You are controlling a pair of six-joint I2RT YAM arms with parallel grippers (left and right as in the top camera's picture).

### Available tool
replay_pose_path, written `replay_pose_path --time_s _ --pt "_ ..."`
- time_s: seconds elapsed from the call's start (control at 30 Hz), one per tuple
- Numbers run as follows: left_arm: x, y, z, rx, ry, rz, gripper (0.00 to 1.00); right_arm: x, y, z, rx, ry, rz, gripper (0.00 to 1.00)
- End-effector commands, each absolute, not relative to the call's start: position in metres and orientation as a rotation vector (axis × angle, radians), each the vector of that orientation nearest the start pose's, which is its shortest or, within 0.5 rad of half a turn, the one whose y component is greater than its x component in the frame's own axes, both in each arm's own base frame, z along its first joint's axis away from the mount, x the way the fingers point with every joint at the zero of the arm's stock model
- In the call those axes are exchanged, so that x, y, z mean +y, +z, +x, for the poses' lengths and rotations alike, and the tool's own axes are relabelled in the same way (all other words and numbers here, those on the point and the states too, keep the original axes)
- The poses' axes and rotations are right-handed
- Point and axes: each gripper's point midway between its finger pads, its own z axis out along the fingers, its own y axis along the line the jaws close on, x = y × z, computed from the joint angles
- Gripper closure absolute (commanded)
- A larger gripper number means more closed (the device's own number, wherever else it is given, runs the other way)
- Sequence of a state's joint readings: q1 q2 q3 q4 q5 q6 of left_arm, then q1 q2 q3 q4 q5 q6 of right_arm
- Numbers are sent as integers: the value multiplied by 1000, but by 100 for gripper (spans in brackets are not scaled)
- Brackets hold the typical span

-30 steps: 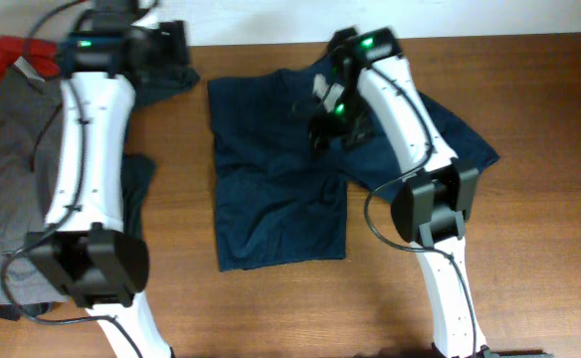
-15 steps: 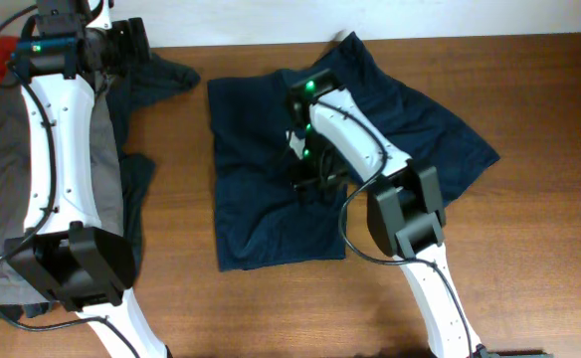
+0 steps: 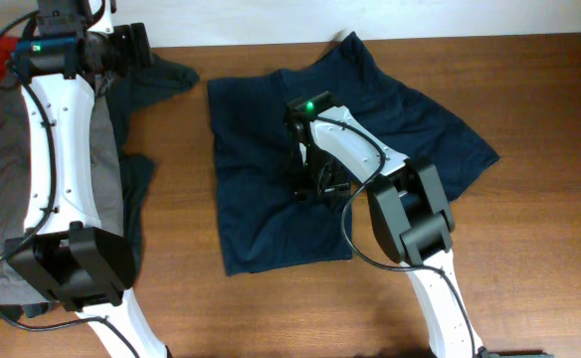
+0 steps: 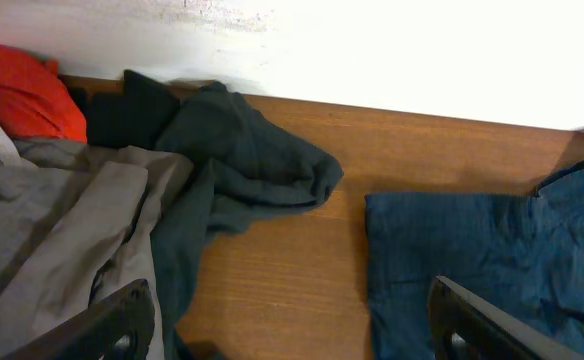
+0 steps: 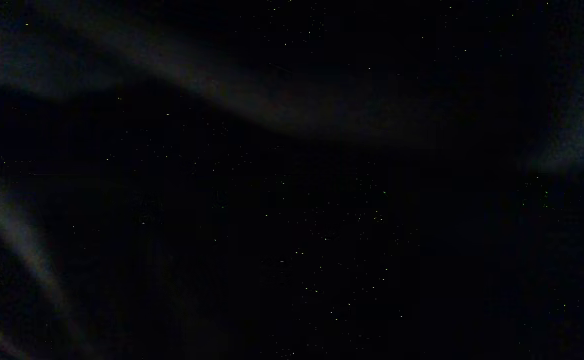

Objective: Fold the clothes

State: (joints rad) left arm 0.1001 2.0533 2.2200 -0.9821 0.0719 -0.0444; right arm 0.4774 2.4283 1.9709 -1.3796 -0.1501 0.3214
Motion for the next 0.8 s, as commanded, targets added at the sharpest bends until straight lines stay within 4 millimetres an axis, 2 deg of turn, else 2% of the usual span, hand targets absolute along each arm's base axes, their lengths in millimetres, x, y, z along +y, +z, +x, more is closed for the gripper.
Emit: replay_pose_path --time_s 0.0,0.2,0.5,0.63,0.7,0.77 --pt "39 263 542 2397 -65 -109 13 157 -60 336 3517 -168 -89 36" --pt "22 220 550 2489 -86 -78 13 112 -77 339 3536 -160 72 35" --pt "-27 122 562 2666 -114 80 13 50 -79 359 3526 -18 136 33" --pt "-55 83 563 2715 -167 198 13 48 -76 366 3506 212 23 29" --pt "-71 63 562 2735 -213 262 13 54 -68 371 3475 347 -28 29" --pt "-79 45 560 2763 -226 283 13 60 -54 377 3434 428 -54 29"
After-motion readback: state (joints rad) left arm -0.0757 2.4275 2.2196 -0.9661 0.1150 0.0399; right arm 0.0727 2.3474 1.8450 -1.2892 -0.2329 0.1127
